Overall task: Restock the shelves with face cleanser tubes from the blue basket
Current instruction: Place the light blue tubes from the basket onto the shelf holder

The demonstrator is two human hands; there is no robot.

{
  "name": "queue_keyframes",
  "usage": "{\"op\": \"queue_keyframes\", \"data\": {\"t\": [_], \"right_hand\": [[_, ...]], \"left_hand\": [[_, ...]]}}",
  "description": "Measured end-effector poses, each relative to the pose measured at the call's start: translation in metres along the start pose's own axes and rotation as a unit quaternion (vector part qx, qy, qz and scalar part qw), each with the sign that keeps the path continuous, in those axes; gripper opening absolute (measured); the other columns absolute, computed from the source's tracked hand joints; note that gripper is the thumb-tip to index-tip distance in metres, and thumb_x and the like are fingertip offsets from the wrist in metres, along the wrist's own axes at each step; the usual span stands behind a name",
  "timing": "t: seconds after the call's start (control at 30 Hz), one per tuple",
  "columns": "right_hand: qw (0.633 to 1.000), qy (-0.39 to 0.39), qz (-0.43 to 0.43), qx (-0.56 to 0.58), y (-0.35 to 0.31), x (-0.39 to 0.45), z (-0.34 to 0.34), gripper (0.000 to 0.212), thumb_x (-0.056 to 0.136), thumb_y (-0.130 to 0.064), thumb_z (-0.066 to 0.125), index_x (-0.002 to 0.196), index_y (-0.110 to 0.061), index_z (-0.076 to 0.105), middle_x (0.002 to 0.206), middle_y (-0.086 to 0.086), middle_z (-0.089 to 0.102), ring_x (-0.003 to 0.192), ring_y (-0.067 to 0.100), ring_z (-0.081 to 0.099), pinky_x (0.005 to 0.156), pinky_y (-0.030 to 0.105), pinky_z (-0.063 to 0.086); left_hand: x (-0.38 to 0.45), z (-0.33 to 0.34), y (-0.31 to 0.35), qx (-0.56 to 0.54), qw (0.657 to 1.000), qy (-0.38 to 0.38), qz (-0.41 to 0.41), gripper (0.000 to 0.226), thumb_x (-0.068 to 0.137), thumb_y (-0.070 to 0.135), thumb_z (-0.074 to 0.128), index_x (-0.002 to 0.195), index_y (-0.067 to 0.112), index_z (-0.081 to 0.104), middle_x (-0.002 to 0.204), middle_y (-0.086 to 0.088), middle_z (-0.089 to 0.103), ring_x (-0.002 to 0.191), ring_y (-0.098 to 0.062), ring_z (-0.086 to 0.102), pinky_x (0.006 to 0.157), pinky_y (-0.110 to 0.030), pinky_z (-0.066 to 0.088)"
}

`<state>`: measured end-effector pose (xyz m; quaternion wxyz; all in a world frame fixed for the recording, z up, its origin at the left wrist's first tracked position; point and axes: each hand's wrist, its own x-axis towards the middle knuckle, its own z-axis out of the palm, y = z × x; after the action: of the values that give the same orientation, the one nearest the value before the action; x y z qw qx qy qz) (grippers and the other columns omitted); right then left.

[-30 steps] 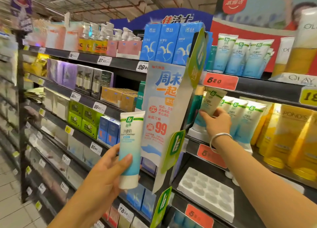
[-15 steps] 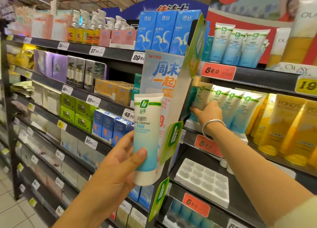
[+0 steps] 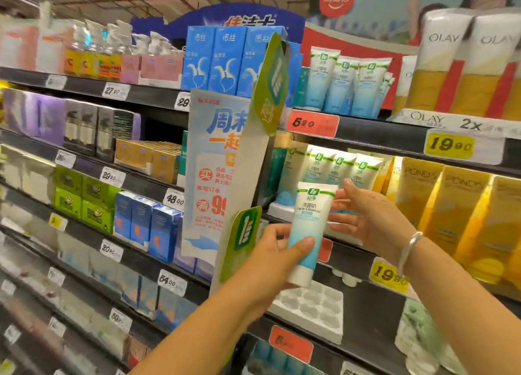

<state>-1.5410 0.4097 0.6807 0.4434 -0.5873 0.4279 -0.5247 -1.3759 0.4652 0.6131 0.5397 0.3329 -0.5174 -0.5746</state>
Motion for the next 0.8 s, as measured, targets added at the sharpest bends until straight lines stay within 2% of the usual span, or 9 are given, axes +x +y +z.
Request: {"op": "queue_keyframes", "data": {"t": [0.1,0.17,0.23,0.3,0.37,0.47,0.57,0.7,0.8], "right_hand": [[0.998,-0.069,-0.003,-0.008,-0.009,-0.007,-0.003,0.028,0.071,-0.037,0.065,0.088,-0.015,0.068,0.08,0.0,0.074,0.074,0.018,0.071,0.058,0.025,0.057],[0.997,-0.078,-0.019,-0.017,-0.011,-0.007,-0.004,0.02,0.073,-0.025,0.067,0.09,-0.015,0.066,0.082,-0.001,0.075,0.076,0.015,0.072,0.058,0.023,0.057],[0.997,-0.051,-0.049,-0.013,-0.013,-0.005,-0.006,0.007,0.081,-0.012,0.065,0.087,-0.014,0.065,0.079,-0.001,0.074,0.074,0.011,0.072,0.058,0.023,0.057],[0.995,-0.003,-0.095,-0.024,-0.014,-0.002,-0.006,0.009,0.082,-0.007,0.064,0.083,-0.015,0.064,0.08,-0.001,0.072,0.072,0.01,0.071,0.06,0.023,0.058],[0.982,0.061,-0.153,-0.089,-0.015,0.004,-0.008,0.01,0.081,-0.009,0.067,0.085,-0.017,0.062,0.086,0.0,0.069,0.076,0.011,0.068,0.064,0.022,0.058],[0.956,0.118,-0.211,-0.168,-0.014,0.014,-0.007,0.022,0.081,-0.015,0.069,0.101,-0.01,0.06,0.099,0.005,0.067,0.087,0.018,0.064,0.069,0.022,0.055],[0.94,0.144,-0.243,-0.189,-0.01,0.021,-0.006,0.026,0.082,-0.018,0.068,0.104,-0.011,0.056,0.098,0.0,0.063,0.087,0.014,0.062,0.064,0.011,0.049],[0.913,0.183,-0.284,-0.23,-0.003,0.028,-0.009,0.028,0.082,-0.023,0.067,0.107,-0.013,0.056,0.098,-0.006,0.06,0.086,0.007,0.057,0.061,0.004,0.045],[0.912,0.191,-0.271,-0.243,0.001,0.037,-0.01,0.03,0.083,-0.024,0.066,0.109,-0.012,0.056,0.102,-0.003,0.062,0.092,0.011,0.059,0.067,0.008,0.045]], "left_hand": [[0.022,0.013,0.007,0.015,1.0,-0.003,0.02,0.025,0.087,0.025,0.061,0.106,0.026,0.044,0.097,0.002,0.066,0.065,-0.002,0.068,0.049,-0.018,0.05],[0.035,0.018,0.009,0.046,0.998,-0.019,0.041,0.027,0.087,0.027,0.062,0.106,0.028,0.044,0.102,0.0,0.066,0.077,-0.007,0.069,0.056,-0.02,0.053],[0.047,0.022,0.011,0.106,0.992,-0.014,0.069,0.03,0.085,0.029,0.064,0.108,0.029,0.045,0.112,-0.001,0.062,0.094,-0.014,0.065,0.064,-0.025,0.054],[0.06,0.026,0.016,0.163,0.98,0.019,0.114,0.03,0.084,0.026,0.066,0.109,0.028,0.049,0.117,0.0,0.058,0.101,-0.016,0.059,0.068,-0.024,0.051],[0.071,0.032,0.021,0.209,0.963,0.052,0.16,0.029,0.083,0.021,0.067,0.108,0.026,0.052,0.116,0.0,0.058,0.104,-0.014,0.056,0.077,-0.024,0.05],[0.082,0.041,0.025,0.258,0.942,0.087,0.196,0.034,0.084,0.017,0.065,0.116,0.022,0.055,0.117,-0.003,0.058,0.106,-0.016,0.055,0.089,-0.032,0.05],[0.09,0.044,0.028,0.265,0.933,0.104,0.219,0.039,0.083,0.012,0.066,0.12,0.018,0.056,0.118,-0.005,0.058,0.104,-0.015,0.056,0.085,-0.027,0.049],[0.098,0.044,0.026,0.267,0.932,0.088,0.227,0.036,0.084,0.011,0.064,0.117,0.023,0.055,0.112,0.002,0.059,0.099,-0.009,0.056,0.08,-0.02,0.049],[0.103,0.042,0.022,0.261,0.939,0.08,0.208,0.038,0.087,0.01,0.061,0.121,0.023,0.055,0.103,0.011,0.058,0.09,0.003,0.054,0.072,-0.008,0.042]]}}
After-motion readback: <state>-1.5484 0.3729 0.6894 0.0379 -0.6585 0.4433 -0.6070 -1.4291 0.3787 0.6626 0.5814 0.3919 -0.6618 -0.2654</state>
